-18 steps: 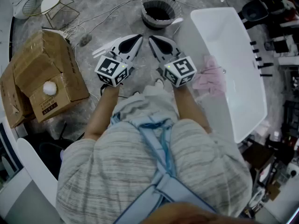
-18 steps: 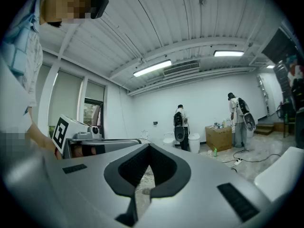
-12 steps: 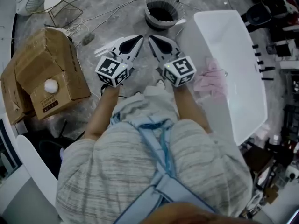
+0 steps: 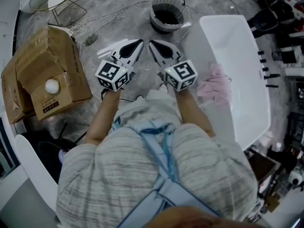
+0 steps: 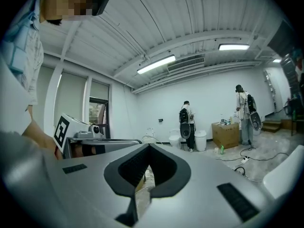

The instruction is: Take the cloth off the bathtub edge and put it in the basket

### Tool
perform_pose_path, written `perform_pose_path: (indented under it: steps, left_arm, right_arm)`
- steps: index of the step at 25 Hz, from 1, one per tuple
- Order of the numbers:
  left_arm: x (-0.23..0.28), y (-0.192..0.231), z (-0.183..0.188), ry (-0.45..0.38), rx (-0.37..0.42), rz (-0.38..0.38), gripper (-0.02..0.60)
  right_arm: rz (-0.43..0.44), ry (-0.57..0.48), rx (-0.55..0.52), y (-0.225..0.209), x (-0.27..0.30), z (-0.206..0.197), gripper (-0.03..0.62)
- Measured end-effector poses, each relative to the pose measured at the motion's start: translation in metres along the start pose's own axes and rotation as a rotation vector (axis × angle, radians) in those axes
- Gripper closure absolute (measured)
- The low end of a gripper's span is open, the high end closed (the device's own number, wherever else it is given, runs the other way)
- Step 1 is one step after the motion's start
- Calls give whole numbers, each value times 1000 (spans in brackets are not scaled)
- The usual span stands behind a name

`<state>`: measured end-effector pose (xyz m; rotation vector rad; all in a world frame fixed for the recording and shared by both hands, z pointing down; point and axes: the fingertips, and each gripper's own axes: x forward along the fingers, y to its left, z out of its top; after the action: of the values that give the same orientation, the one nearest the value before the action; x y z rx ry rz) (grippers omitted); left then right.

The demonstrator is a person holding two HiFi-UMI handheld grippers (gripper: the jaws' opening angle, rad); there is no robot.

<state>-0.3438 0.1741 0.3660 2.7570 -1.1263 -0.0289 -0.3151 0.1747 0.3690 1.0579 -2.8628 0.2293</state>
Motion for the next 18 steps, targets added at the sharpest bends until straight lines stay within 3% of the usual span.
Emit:
perform_pose_path:
  steps: [18]
  left_arm:
    - [-8,3,-6,2,-19,23,578]
  right_arm:
    - [35,-7,1,10,2,-4,591]
